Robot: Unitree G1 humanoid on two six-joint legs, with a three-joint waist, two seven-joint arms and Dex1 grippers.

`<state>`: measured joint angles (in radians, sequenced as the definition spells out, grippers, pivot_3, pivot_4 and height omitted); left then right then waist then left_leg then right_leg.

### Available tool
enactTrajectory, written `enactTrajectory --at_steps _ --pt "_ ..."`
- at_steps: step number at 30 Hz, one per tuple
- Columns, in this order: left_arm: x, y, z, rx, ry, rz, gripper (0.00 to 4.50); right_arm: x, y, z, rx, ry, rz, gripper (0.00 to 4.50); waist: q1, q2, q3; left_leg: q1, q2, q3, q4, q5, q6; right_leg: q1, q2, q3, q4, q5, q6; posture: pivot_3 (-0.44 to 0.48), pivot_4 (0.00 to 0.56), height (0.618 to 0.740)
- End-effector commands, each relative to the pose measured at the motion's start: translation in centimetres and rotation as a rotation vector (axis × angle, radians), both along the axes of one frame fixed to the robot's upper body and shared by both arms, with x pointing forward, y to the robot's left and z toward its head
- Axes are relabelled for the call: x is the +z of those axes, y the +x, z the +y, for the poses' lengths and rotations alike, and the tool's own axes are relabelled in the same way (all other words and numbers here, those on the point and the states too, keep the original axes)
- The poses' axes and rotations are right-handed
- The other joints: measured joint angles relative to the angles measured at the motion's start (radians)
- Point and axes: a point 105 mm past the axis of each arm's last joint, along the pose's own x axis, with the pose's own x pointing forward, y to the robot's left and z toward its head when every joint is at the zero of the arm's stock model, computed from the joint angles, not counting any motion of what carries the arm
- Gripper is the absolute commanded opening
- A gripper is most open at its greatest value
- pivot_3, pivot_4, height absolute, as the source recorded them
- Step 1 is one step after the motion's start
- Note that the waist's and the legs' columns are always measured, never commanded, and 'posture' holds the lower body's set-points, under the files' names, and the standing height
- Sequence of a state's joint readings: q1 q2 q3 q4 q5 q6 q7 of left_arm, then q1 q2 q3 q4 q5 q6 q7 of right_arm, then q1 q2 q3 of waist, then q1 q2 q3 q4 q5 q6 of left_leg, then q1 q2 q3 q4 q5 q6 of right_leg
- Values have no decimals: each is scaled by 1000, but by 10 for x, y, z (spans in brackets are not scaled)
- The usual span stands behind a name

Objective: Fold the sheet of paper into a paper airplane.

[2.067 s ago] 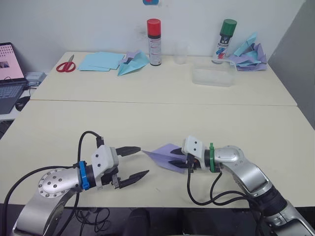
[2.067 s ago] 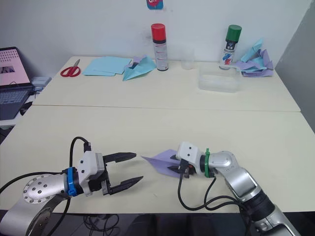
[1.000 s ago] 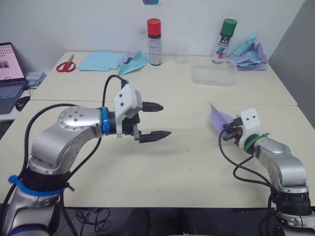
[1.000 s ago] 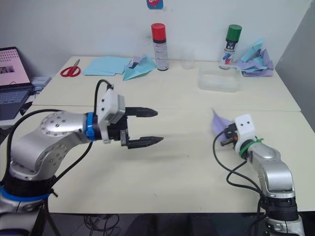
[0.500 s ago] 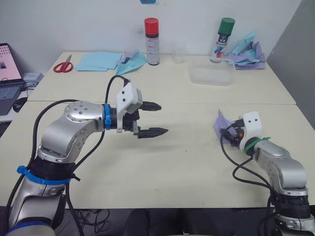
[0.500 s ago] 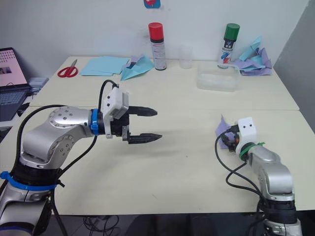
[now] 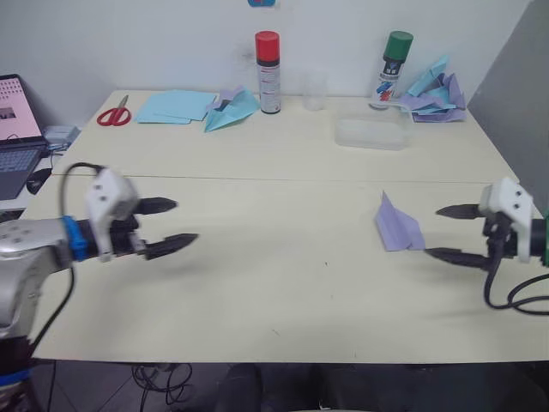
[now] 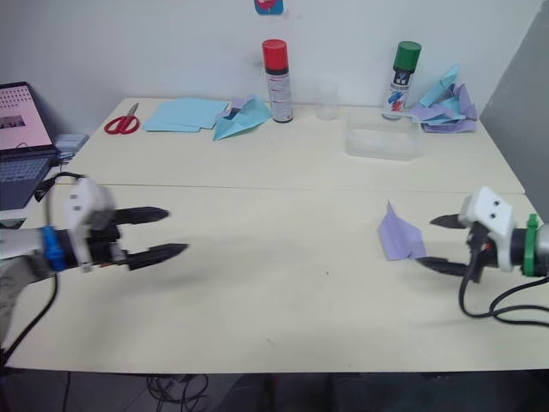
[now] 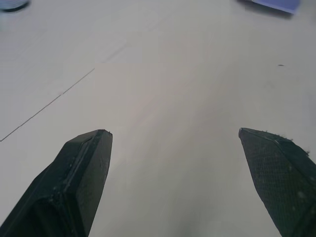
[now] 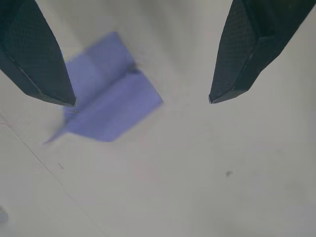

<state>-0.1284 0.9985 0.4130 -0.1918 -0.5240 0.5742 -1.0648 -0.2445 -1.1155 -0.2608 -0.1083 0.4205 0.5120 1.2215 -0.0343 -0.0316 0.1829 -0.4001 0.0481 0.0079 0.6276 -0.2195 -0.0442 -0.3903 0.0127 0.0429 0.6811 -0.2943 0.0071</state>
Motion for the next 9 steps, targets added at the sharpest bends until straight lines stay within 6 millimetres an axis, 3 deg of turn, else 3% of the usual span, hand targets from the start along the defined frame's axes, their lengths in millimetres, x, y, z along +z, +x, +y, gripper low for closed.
enactTrajectory --at_steps 1,3,9 --pt "16 -5 17 73 26 -73 4500 33 5 -20 -53 7 -82 4476 1 1 1 0 0 0 0 0 0 0 0 0 0 0 0 0 150 740" --pt "17 -7 20 81 30 -74 4500 34 6 -30 -82 6 -86 4476 3 1 1 1 0 0 0 0 0 0 -1 0 0 1 1 0 150 740" --pt "21 -3 22 93 39 -105 4500 29 9 -33 -88 -1 -95 4476 6 1 1 0 -1 1 0 0 0 0 -2 0 -1 0 0 0 150 740"
